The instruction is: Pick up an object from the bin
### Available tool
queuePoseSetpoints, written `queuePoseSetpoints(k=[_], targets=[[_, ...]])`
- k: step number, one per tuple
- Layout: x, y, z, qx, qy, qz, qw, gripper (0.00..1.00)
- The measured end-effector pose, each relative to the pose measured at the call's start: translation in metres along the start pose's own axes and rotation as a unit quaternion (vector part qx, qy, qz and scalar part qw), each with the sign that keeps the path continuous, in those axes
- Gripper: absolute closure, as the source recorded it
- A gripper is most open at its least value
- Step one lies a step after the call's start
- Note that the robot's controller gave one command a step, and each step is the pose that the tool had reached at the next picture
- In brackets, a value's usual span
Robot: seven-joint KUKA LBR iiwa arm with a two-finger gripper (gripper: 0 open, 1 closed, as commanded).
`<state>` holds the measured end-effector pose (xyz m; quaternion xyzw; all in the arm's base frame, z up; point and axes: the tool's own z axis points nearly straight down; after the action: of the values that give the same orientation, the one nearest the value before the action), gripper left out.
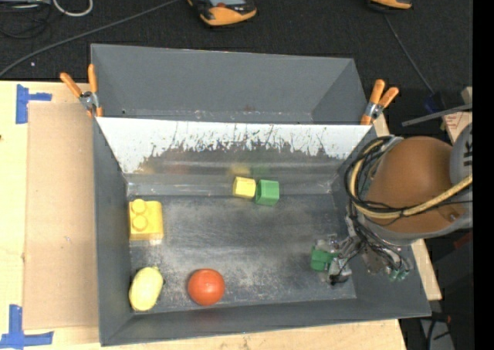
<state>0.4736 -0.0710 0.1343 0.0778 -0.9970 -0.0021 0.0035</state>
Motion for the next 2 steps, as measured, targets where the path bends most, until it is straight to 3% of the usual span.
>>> queuePoseSetpoints(k=[2], targets=[[-0.001, 0.000, -0.046, 0.001, -0.0019, 0.000, 1.0000, 1.00]])
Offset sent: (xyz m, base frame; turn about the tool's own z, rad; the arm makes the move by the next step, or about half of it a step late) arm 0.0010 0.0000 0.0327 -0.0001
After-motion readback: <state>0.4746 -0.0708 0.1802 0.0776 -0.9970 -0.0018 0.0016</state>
